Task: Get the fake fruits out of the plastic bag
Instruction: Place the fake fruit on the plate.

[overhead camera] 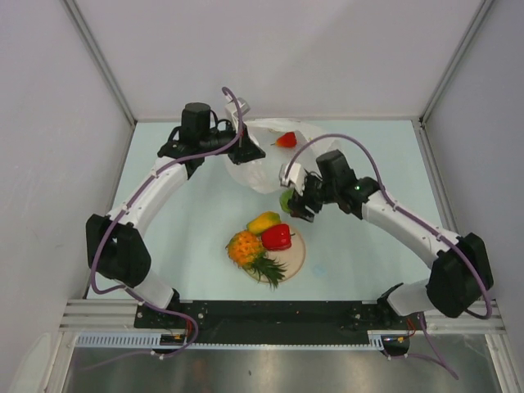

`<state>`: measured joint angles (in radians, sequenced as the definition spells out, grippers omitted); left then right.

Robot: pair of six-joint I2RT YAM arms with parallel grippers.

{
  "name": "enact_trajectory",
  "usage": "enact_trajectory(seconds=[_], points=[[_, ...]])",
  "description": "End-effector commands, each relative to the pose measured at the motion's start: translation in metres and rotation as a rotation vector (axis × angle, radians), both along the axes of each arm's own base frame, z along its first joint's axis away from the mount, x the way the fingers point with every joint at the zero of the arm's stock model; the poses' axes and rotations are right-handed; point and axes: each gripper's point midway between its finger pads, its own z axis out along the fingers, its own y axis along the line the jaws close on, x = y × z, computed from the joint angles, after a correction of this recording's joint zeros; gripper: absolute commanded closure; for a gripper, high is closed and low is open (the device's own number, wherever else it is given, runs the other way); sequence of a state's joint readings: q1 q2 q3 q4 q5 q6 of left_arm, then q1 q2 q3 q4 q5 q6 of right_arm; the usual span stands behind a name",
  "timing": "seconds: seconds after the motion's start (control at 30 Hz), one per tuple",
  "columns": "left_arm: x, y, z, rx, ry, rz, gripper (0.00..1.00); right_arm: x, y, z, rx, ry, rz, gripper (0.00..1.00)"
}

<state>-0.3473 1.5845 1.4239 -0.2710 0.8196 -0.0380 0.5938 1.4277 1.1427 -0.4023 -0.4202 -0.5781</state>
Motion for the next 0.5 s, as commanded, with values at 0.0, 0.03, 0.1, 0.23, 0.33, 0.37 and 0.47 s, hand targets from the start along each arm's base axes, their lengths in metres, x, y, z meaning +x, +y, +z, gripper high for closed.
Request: enact_trajectory(seconds=[0.0, 0.03, 0.1, 0.23, 0.33, 0.37, 0.47], points=[[-0.002, -0.006, 0.018, -0.041, -0.027, -0.026, 1.0, -0.054, -0.031, -0.041, -0.183, -0.076, 0.246, 0.65], [-0.004, -0.008, 0.015, -0.042, -0.02, -0.031, 1.0, -0.065, -0.031, -0.042, -0.191, -0.099, 0.281, 0.65], [-0.005, -0.009, 0.013, -0.041, -0.013, -0.031, 1.0, -0.087, -0.04, -0.049, -0.211, -0.117, 0.326, 0.65], [-0.009, -0.01, 0.009, -0.037, -0.003, -0.037, 1.0, -0.112, -0.039, -0.056, -0.215, -0.106, 0.372, 0.64], [-0.012, -0.011, 0.004, -0.035, 0.009, -0.043, 1.0, -0.116, -0.036, -0.062, -0.211, -0.097, 0.387, 0.62], [-0.012, -0.011, 0.003, -0.035, 0.014, -0.044, 1.0, -0.118, -0.034, -0.064, -0.21, -0.09, 0.387, 0.62], [-0.014, -0.012, 0.0, -0.041, 0.03, -0.051, 1.0, -0.123, -0.028, -0.073, -0.212, -0.054, 0.4, 0.6]])
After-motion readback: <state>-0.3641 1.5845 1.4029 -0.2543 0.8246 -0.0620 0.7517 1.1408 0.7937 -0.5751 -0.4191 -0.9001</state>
